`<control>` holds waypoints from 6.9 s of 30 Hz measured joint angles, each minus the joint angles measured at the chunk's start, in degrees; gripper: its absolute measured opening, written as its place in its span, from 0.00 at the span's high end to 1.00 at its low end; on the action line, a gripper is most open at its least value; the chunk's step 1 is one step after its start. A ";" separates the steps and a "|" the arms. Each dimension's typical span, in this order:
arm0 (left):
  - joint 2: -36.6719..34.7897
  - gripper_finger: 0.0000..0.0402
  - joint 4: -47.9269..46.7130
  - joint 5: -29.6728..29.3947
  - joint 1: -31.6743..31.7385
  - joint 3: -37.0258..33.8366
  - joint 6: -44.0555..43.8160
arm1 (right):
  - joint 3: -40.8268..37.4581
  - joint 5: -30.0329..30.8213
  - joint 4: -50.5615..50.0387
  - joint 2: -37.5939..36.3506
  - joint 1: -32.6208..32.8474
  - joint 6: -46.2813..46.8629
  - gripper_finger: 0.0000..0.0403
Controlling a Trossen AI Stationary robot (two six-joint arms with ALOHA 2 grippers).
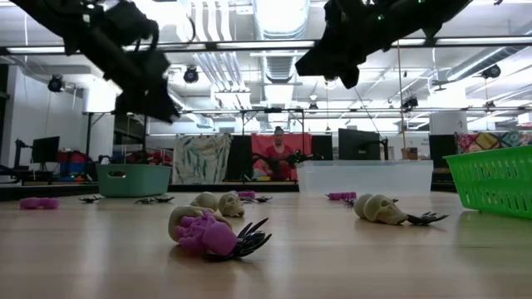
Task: Sort Halloween decoration
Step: Put the black spider toy into the white bin
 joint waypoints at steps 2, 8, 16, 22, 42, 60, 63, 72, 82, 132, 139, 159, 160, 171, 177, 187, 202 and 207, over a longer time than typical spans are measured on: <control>-0.60 0.58 3.41 1.74 -2.04 0.00 0.03 | 1.07 -0.78 -3.56 0.19 0.34 2.48 0.82; -0.45 0.58 12.33 2.08 -9.32 0.00 0.01 | 5.37 -0.87 -16.77 2.08 1.35 9.30 0.82; 3.20 0.58 21.93 2.10 -19.29 0.00 0.55 | 14.29 -0.95 -35.64 8.48 3.00 13.50 0.82; 6.34 0.58 25.77 1.99 -23.46 0.00 0.83 | 21.45 -0.77 -49.96 15.22 4.47 13.38 0.82; 12.13 0.58 29.85 1.53 -24.73 -0.02 0.25 | 26.87 -0.81 -66.84 23.96 9.89 14.75 0.82; 12.52 0.58 30.78 1.55 -24.70 -0.07 0.92 | 26.85 -0.71 -63.40 29.63 10.72 19.85 0.61; 12.52 0.58 30.78 1.55 -24.70 -0.07 1.10 | 26.85 -0.72 -63.40 31.20 10.65 20.37 0.57; 12.52 0.58 30.83 1.53 -24.70 -0.07 1.10 | 26.85 0.55 -63.47 34.83 10.61 20.37 0.57; 12.52 0.58 30.85 1.51 -24.70 -0.07 1.12 | 26.85 2.46 -62.01 37.08 10.61 19.61 0.59; 12.56 0.58 30.87 1.38 -24.70 -0.07 2.63 | 29.04 2.64 -62.71 37.97 10.50 12.71 0.98; 12.56 0.58 30.87 1.38 -24.70 -0.07 2.63 | 30.26 2.42 -64.11 37.84 10.50 11.89 0.98; 12.57 0.58 30.85 1.38 -24.70 -0.07 2.65 | 30.36 1.46 -65.76 37.62 8.04 7.55 0.98; 12.56 0.58 30.85 1.38 -24.70 -0.07 2.63 | 30.36 1.12 -65.83 37.49 7.81 7.41 0.98; 12.56 0.58 30.81 1.38 -24.68 -0.07 2.63 | 30.36 0.66 -66.14 33.60 7.30 6.37 0.98; 12.58 0.58 30.83 1.38 -24.70 -0.07 2.65 | 30.34 0.77 -67.30 29.48 5.23 5.82 0.98; 12.58 0.58 31.10 1.38 -24.68 -0.07 2.95 | 30.81 2.17 -67.71 22.79 -4.83 -0.66 0.98; 12.58 0.58 31.24 1.38 -24.68 -0.07 3.66 | 31.50 2.31 -62.99 24.94 -24.10 -12.91 0.98; 12.58 0.58 31.24 1.38 -24.66 -0.07 3.68 | 31.49 2.33 -58.85 28.45 -29.25 -16.54 0.98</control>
